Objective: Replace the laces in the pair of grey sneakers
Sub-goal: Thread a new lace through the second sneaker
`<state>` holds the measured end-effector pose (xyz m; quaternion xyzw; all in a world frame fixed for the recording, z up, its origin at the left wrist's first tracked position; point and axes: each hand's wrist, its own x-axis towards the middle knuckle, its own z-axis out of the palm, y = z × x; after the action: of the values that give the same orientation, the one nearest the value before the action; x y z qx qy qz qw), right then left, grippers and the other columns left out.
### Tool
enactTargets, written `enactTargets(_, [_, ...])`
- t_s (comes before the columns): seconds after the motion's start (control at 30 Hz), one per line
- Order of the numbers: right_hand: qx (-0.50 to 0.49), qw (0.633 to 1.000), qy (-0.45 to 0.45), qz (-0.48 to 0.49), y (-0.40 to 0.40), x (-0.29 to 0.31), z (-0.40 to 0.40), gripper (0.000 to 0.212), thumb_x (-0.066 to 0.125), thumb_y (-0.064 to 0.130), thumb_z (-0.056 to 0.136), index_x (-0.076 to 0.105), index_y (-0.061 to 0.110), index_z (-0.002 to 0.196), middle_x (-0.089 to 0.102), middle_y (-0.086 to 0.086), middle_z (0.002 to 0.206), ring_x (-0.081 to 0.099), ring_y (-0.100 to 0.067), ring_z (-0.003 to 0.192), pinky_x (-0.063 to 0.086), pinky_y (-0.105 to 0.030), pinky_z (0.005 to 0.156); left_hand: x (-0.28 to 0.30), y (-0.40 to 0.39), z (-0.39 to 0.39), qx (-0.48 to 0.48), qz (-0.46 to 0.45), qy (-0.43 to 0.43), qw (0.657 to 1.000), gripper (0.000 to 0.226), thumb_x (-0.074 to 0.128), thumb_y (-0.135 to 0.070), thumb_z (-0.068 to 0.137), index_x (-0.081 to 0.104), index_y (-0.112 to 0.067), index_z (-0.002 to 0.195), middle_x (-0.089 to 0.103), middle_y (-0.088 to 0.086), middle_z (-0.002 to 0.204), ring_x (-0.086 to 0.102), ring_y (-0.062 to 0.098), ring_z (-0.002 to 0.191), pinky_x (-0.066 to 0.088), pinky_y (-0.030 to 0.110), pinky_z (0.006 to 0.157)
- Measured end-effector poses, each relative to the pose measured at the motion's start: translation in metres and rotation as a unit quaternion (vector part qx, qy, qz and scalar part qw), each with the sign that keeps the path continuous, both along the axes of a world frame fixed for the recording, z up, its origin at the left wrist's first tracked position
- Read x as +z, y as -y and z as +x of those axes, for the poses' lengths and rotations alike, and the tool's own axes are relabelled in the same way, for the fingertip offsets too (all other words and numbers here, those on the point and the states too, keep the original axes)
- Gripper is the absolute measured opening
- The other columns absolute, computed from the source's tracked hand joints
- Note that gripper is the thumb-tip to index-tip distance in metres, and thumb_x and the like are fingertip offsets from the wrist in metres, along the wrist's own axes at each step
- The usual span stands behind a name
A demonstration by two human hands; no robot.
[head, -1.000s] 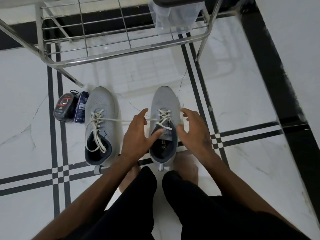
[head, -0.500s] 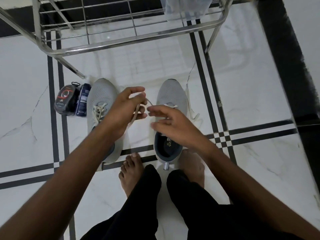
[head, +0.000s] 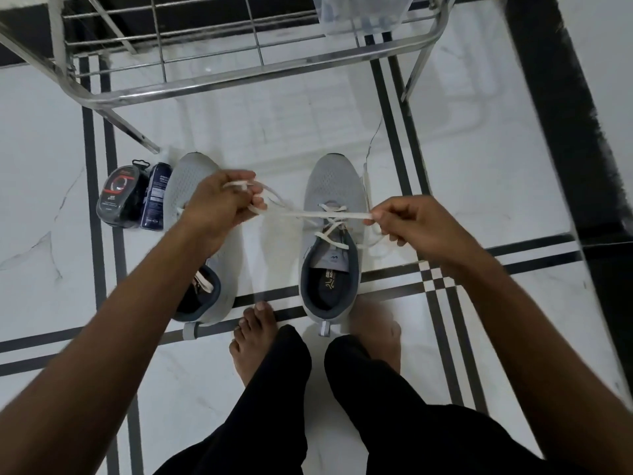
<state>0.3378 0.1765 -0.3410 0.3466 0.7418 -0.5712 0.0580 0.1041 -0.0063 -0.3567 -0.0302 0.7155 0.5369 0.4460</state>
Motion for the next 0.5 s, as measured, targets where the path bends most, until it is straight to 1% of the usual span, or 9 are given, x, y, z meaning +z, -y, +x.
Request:
enactTargets(0.03, [-0.020, 1.000, 0.005, 0.020, -0.001, -0.005, 0.000, 0.018, 0.059, 0.020, 0.099, 0.076, 0.014, 0.101, 0.067, -0.002, 0.078, 0.053, -0.003, 0.064, 0.046, -0.021, 0.061, -0.006, 0.002, 0.004, -0.076, -0.054, -0.061, 0.994, 0.028, 0.052, 0.006, 0.097, 0.058, -0.005, 0.121, 0.062, 0.021, 0.114, 0.068, 0.015, 0.078, 0.058, 0.023, 0.070])
enactTargets(0.07, [-0.045, 0.999, 0.005, 0.025, 0.001, -0.009, -0.003, 0.017, 0.061, 0.020, 0.098, 0.077, 0.014, 0.101, 0.066, 0.002, 0.076, 0.052, -0.001, 0.062, 0.044, -0.020, 0.060, -0.011, 0.003, 0.008, -0.188, -0.136, -0.160, 0.960, 0.028, 0.056, 0.000, 0.096, 0.058, -0.008, 0.123, 0.056, 0.023, 0.125, 0.067, 0.022, 0.093, 0.057, 0.028, 0.079])
enactTargets(0.13, [-0.068, 0.997, 0.007, 0.033, 0.008, -0.016, -0.014, 0.015, 0.065, 0.019, 0.096, 0.077, 0.013, 0.102, 0.067, 0.010, 0.078, 0.055, 0.004, 0.065, 0.043, -0.019, 0.066, -0.017, 0.002, 0.020, -0.351, -0.258, -0.401, 0.806, 0.042, 0.064, -0.017, 0.093, 0.053, -0.016, 0.134, 0.036, 0.019, 0.150, 0.046, 0.037, 0.131, 0.043, 0.042, 0.102])
enactTargets(0.17, [-0.066, 0.997, 0.008, 0.032, 0.012, -0.018, -0.020, 0.014, 0.067, 0.018, 0.094, 0.077, 0.013, 0.102, 0.069, 0.009, 0.083, 0.059, 0.004, 0.073, 0.046, -0.021, 0.072, -0.016, -0.003, 0.028, -0.364, -0.233, -0.480, 0.764, 0.048, 0.067, -0.022, 0.091, 0.052, -0.018, 0.137, 0.029, 0.017, 0.156, 0.034, 0.037, 0.140, 0.035, 0.046, 0.110])
enactTargets(0.2, [-0.064, 0.998, 0.001, 0.022, 0.017, -0.020, -0.026, 0.013, 0.070, 0.017, 0.092, 0.077, 0.012, 0.101, 0.072, 0.006, 0.088, 0.062, -0.001, 0.081, 0.049, -0.024, 0.078, -0.013, -0.010, 0.035, -0.366, -0.170, -0.507, 0.762, 0.051, 0.069, -0.023, 0.090, 0.052, -0.019, 0.138, 0.029, 0.013, 0.158, 0.029, 0.033, 0.144, 0.031, 0.046, 0.115])
enactTargets(0.23, [-0.067, 0.998, -0.014, 0.006, 0.021, -0.022, -0.031, 0.012, 0.073, 0.015, 0.089, 0.075, 0.010, 0.100, 0.072, 0.002, 0.091, 0.065, -0.006, 0.085, 0.052, -0.026, 0.082, -0.010, -0.017, 0.042, -0.374, -0.090, -0.493, 0.780, 0.052, 0.070, -0.024, 0.090, 0.052, -0.021, 0.138, 0.036, 0.008, 0.156, 0.033, 0.026, 0.144, 0.031, 0.044, 0.117])
enactTargets(0.3, [-0.097, 0.994, -0.039, -0.029, 0.027, -0.025, -0.039, 0.017, 0.079, 0.012, 0.083, 0.068, 0.011, 0.096, 0.069, -0.004, 0.086, 0.065, -0.005, 0.077, 0.054, -0.022, 0.072, -0.006, -0.033, 0.055, -0.400, 0.017, -0.365, 0.841, 0.050, 0.071, -0.027, 0.089, 0.055, -0.028, 0.136, 0.059, -0.004, 0.137, 0.055, 0.012, 0.126, 0.044, 0.038, 0.107])
enactTargets(0.4, [-0.152, 0.983, -0.058, -0.081, 0.029, -0.029, -0.043, 0.019, 0.077, 0.015, 0.086, 0.059, 0.014, 0.091, 0.064, 0.000, 0.072, 0.060, 0.000, 0.058, 0.046, -0.015, 0.053, -0.004, -0.042, 0.059, -0.375, 0.035, -0.278, 0.884, 0.030, 0.076, -0.023, 0.086, 0.070, -0.027, 0.115, 0.075, -0.009, 0.095, 0.071, 0.003, 0.076, 0.054, 0.024, 0.076])
enactTargets(0.5, [-0.177, 0.978, -0.027, -0.105, 0.025, -0.034, -0.032, 0.022, 0.068, 0.036, 0.093, 0.065, 0.015, 0.096, 0.072, 0.001, 0.084, 0.066, -0.009, 0.074, 0.050, -0.025, 0.062, -0.013, -0.037, 0.051, -0.368, 0.015, -0.301, 0.880, 0.012, 0.075, -0.020, 0.087, 0.077, -0.022, 0.098, 0.074, -0.010, 0.079, 0.068, 0.005, 0.064, 0.052, 0.023, 0.064])
